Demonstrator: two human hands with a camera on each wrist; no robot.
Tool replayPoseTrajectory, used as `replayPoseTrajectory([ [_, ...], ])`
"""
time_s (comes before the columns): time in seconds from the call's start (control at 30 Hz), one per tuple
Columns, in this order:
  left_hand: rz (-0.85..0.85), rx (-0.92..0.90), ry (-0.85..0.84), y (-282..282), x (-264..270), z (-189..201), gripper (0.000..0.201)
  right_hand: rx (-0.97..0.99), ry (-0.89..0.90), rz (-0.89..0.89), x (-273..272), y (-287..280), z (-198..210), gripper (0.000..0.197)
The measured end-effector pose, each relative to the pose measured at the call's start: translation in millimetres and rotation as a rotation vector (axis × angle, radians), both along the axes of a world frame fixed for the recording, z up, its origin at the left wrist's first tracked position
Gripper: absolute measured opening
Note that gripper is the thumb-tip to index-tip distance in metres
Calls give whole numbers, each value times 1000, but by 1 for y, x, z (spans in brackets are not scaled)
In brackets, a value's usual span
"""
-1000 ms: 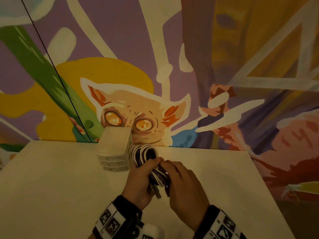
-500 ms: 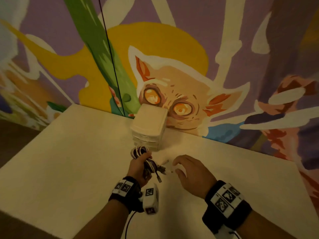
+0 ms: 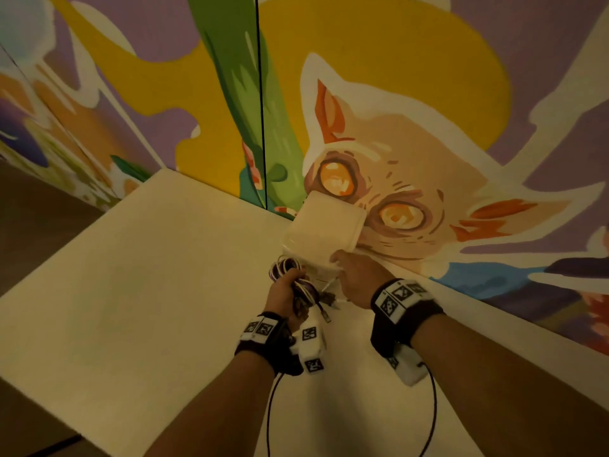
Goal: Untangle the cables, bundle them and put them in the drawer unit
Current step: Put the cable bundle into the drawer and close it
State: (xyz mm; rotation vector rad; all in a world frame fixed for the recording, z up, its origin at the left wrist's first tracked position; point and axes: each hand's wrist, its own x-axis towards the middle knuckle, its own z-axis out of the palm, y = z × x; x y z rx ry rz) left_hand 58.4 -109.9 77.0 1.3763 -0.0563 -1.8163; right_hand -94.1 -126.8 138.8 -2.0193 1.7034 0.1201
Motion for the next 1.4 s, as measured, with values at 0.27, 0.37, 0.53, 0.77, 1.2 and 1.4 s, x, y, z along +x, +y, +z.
replayPoseTrajectory([
  [0.27,81,-43,245,-18,-10,-28,29,-79,199,120,11,-17,-4,41],
  [0.37,88,-68,271,-20,-11,-31,24,-77,232,126,11,-22,-5,38],
  [0.53,105,-61,249,-17,-11,-34,23,-74,245,131,11,-23,-3,36],
  [0.77,118,-13,250,-13,-18,-34,19,-76,234,114,12,-18,-2,37],
  [1.2,72,5,139,38,5,-31,32,-68,239,87,13,-20,-3,34],
  [1.4,146,29,160,82,16,-29,20,-69,263,86,15,-21,-5,34],
])
